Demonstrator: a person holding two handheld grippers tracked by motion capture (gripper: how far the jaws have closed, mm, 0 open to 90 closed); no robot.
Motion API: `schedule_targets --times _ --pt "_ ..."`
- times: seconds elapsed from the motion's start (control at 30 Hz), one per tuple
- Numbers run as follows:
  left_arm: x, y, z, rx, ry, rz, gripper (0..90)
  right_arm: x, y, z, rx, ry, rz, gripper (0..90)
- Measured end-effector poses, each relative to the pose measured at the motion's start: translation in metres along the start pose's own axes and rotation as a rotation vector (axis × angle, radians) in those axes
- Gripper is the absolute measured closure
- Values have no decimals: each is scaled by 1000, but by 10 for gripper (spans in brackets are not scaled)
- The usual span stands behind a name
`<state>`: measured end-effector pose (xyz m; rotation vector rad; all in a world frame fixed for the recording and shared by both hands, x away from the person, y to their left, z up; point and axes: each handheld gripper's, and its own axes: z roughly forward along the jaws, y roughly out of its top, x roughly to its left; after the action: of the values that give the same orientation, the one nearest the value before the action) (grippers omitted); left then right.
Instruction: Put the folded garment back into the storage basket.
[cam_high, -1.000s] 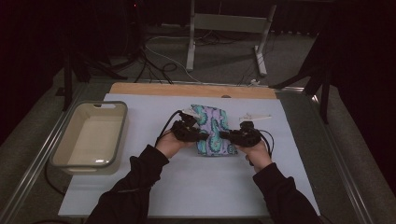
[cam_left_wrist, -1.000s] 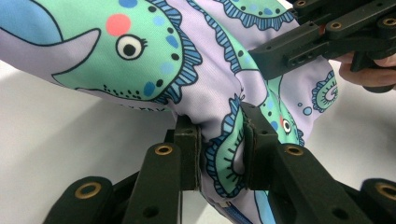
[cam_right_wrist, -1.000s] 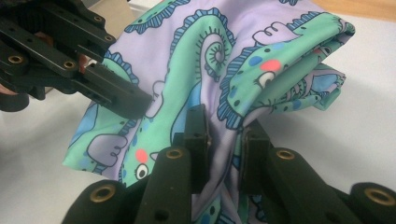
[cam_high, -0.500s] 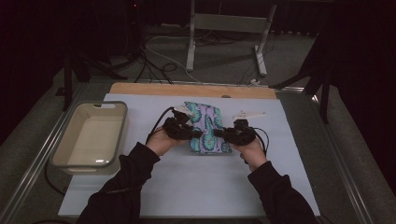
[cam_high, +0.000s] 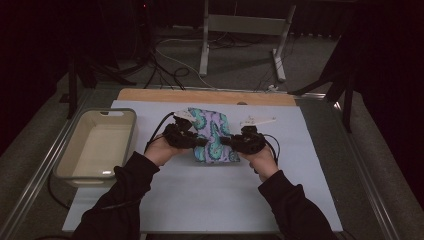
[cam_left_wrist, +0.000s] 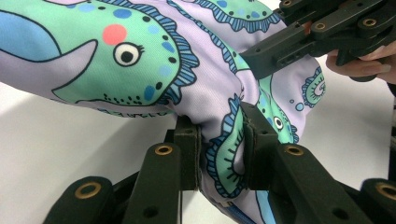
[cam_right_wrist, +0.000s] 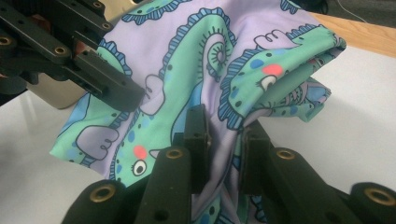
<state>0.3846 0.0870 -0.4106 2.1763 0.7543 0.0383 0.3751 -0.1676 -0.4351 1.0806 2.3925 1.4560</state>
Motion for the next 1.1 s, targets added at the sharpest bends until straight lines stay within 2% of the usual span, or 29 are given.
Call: schedule_targets --times 0.6,1.1 --pt "11 -17 -45 -6 33 -1 725 30 21 25 -7 57 -51 775" --pt "23 -36 -82 -15 64 -23 725 57 39 51 -5 106 -94 775"
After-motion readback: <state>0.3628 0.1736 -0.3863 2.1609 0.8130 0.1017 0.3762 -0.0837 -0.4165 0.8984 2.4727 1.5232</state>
